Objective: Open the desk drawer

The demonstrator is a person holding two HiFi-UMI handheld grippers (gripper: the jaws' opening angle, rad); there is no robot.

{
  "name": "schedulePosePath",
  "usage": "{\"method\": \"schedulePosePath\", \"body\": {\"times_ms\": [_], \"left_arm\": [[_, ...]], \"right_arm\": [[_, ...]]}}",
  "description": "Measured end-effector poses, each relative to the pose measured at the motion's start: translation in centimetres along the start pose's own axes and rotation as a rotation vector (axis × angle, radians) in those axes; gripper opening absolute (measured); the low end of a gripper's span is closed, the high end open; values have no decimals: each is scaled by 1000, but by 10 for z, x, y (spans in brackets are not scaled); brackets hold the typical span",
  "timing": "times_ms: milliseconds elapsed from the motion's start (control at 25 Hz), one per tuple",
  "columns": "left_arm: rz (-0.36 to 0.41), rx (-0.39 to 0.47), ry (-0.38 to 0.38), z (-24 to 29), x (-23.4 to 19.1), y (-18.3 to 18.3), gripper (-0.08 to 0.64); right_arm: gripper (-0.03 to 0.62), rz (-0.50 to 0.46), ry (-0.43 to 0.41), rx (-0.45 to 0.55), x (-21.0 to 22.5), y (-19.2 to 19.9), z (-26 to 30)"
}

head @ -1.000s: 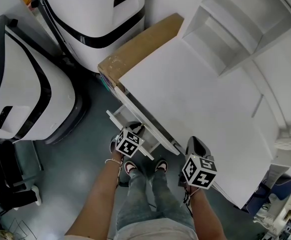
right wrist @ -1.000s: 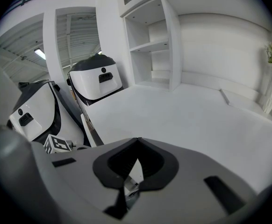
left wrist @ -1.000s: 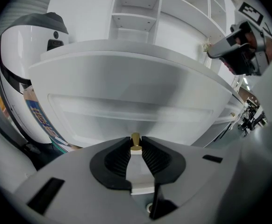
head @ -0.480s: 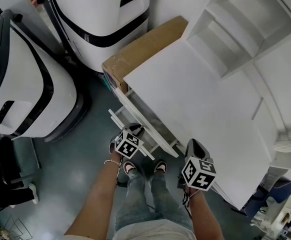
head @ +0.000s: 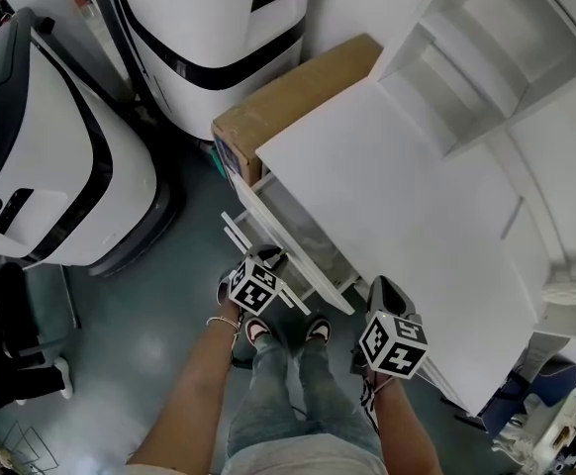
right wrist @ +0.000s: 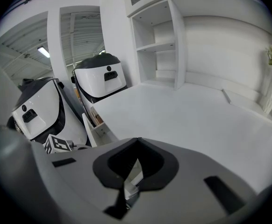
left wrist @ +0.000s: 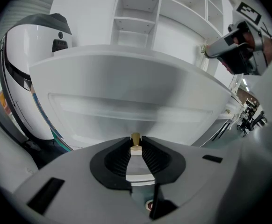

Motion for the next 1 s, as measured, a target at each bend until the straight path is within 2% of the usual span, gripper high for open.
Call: {"method": "schedulePosePath", "body": {"times_ms": [1000], "left_arm": [[-6,0,-4,-24,0,28,86]], "right_arm": [[6,-29,-29,-3,-24,16,-9]]}}
Point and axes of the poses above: the fingertips, and each gripper's own axes: z forward along the fingers, x to its right, y out of its underside, the point moved 7 cm from there along -z, backward along the fingers, and after that the axes turned 1 degree about -z, right-handed, at the moved point
